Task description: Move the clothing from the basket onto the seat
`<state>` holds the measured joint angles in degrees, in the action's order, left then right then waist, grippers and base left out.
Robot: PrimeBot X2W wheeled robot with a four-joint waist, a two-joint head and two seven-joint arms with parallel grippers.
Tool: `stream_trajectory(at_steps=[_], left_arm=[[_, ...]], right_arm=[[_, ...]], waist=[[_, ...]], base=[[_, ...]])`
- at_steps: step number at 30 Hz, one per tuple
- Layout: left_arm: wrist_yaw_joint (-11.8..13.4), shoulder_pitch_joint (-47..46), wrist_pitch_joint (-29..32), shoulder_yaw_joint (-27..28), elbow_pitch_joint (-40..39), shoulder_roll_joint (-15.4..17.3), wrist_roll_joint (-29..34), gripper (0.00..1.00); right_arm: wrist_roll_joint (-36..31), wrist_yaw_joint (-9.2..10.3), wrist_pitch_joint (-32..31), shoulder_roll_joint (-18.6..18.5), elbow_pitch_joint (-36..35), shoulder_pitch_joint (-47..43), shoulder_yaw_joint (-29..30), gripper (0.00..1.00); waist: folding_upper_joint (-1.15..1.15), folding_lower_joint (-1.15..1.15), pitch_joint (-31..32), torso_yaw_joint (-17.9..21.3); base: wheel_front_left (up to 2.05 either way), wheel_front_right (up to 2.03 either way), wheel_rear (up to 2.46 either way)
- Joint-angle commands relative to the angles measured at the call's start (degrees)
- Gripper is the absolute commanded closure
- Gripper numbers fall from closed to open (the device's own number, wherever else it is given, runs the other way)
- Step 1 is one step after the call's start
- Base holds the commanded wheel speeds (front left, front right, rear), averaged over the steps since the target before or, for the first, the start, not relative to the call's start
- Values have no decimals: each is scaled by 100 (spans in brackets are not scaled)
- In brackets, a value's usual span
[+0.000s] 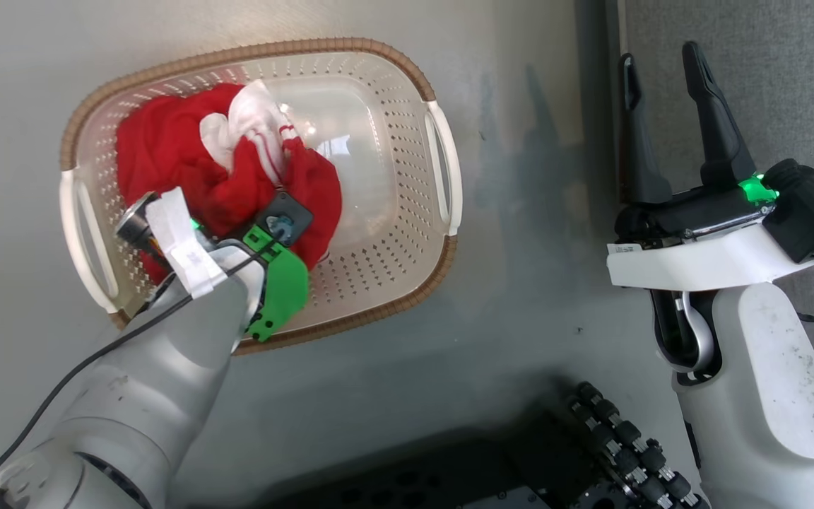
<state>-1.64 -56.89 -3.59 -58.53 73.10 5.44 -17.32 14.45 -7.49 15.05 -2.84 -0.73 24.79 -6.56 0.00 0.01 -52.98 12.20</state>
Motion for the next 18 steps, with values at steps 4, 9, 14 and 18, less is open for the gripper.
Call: stream_trajectory(at_steps=[4, 9, 14, 18], left_arm=[[57, 22, -466, -137, -125, -69, 117, 100], [-15, 158, -944, -203, -294, -58, 127, 100], [-82, 370, -1143, -61, -732, 20, -64, 100], [-17, 612, -1169, 151, -1487, 129, -209, 100]], right_arm=[[-82, 0, 19, -9, 70, -118, 96, 0], [-212, 0, 19, -10, 191, -260, 191, 0], [-317, 0, 19, -11, 326, -433, 268, 0], [-409, 0, 19, -12, 429, -585, 307, 0]], waist=[[0, -1, 466, -257], [0, -1, 953, -494], [0, -1, 1473, -731], [0, -1, 1893, -944]], base=[[0, 0, 0], [0, 0, 0], [0, 0, 0], [0, 0, 0]])
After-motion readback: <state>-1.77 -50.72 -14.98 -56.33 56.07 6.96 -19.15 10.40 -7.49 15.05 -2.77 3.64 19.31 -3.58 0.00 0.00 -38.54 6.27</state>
